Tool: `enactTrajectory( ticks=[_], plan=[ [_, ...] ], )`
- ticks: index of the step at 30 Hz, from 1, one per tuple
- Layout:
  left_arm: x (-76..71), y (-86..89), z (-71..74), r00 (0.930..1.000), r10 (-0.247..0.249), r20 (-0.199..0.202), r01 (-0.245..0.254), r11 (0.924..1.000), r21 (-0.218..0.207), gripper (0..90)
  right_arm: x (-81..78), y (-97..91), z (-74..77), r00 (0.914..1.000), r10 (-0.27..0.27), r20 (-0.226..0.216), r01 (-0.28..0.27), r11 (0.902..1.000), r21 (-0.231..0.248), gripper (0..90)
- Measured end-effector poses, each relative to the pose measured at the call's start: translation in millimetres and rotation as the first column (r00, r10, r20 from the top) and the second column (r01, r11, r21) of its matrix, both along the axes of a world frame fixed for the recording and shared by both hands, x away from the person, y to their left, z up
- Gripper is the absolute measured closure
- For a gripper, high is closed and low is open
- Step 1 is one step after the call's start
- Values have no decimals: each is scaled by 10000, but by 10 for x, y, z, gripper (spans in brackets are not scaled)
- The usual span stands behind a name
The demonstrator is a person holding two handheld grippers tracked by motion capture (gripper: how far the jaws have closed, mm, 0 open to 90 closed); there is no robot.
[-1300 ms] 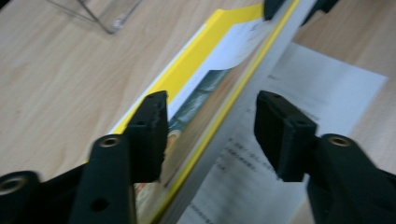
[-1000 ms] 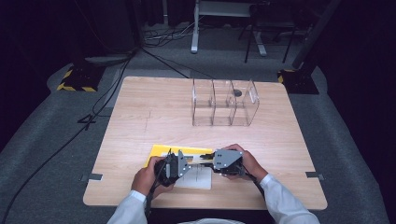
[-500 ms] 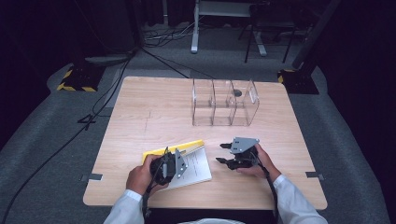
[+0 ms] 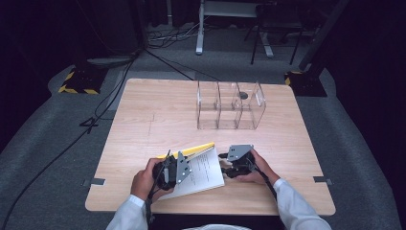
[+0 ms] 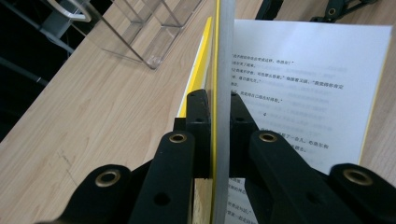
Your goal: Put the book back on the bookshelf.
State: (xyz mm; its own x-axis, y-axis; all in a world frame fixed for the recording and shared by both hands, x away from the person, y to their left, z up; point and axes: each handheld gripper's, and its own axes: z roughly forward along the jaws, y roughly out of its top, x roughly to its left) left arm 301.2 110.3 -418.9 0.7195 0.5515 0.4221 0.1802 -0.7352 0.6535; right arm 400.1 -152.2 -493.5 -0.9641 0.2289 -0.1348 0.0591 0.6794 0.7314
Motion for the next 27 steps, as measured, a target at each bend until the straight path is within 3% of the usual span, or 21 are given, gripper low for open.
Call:
enactTrajectory(
  ticks=[3, 5, 6, 9, 10, 13, 15, 17, 20, 22, 24, 27],
  plan=[
    [0, -12, -23, 9997, -42, -223, 38, 9998, -174, 831, -41, -47, 80, 9979, 381, -529, -308, 9908, 1318, 475],
    [0, -9, -26, 9998, 4, -223, -10, 9996, -267, 827, -51, -46, 101, 9974, 352, -622, -256, 9885, 1490, 478],
    [7, -9, -32, 9981, -100, -608, 81, 9995, -317, 826, -70, -45, 133, 9965, 418, -728, -274, 9815, 1893, 481],
    [-1, -43, -67, 9957, -231, -899, 218, 9996, -159, 813, -82, -32, 159, 9966, 243, -784, -74, 9779, 2088, 481],
    [-20, -88, -113, 9954, -286, -919, 296, 9995, 101, 796, -90, -17, 173, 9955, 29, -951, 187, 9742, 2251, 479],
    [-33, -119, -153, 9942, -293, -1032, 315, 9993, 191, 783, -89, -4, 171, 9940, -161, -1078, 406, 9726, 2291, 478],
    [-33, -113, -207, 9906, -235, -1351, 213, 9996, -178, 764, -91, 1, 168, 9924, -300, -1191, 581, 9690, 2403, 478],
    [-40, -117, -237, 9904, -234, -1365, 209, 9996, -195, 763, -93, 2, 170, 9924, -315, -1191, 597, 9685, 2416, 478],
    [-62, -151, -302, 9919, -77, -1272, 52, 9998, -199, 780, -97, 10, 170, 9913, -473, -1232, 764, 9668, 2438, 476],
    [-59, -164, -309, 9932, -103, -1161, 47, 9988, -477, 791, -92, 5, 160, 9892, -621, -1328, 930, 9660, 2412, 473],
    [-59, -207, -285, 9939, -244, -1071, 168, 9973, -710, 798, -89, -22, 171, 9880, -696, -1379, 1044, 9587, 2645, 478],
    [-50, -268, -237, 9943, -408, -988, 318, 9953, -910, 795, -108, -85, 261, 9907, -829, -1079, 1106, 9526, 2834, 481]
  ],
)
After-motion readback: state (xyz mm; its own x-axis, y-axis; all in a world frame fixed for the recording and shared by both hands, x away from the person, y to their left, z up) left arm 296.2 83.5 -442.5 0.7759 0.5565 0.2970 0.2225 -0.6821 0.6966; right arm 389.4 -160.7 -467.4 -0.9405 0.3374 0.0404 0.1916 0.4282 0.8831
